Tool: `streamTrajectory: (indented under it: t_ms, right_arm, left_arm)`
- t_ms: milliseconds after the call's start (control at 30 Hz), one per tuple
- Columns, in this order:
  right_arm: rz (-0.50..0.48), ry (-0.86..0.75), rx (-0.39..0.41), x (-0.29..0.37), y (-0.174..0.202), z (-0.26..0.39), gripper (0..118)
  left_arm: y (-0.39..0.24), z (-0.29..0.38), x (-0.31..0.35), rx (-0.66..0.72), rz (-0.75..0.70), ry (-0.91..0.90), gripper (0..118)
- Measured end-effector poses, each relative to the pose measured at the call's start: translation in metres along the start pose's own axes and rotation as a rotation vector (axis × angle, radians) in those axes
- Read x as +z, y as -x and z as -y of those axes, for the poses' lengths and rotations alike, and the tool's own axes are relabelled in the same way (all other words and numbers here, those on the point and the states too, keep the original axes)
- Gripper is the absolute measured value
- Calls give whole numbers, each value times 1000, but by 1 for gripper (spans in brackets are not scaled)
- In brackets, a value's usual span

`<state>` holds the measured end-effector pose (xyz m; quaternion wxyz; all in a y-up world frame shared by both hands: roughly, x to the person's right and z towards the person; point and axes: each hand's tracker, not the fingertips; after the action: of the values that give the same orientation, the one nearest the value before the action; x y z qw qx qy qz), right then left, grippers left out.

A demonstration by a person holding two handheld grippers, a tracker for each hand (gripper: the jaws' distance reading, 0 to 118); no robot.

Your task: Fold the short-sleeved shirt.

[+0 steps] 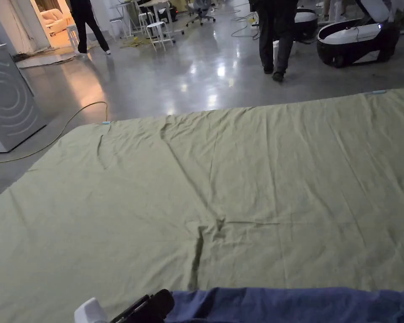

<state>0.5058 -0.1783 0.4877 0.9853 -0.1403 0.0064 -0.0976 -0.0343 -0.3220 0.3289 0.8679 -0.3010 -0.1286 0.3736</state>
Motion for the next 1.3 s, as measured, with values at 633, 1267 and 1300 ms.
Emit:
streamTrajectory:
  t_ms: [633, 1267, 1300]
  right_arm:
    - [23, 91, 22, -8, 14, 4, 0]
    - [6, 61, -37, 7, -4, 5, 0]
    - [14, 58, -28, 11, -4, 5, 0]
  left_arm:
    - [53, 19, -68, 246, 65, 54, 9]
    - [-103, 23, -39, -291, 4, 53, 9]
    - [-116, 43, -60, -303, 9, 105, 9]
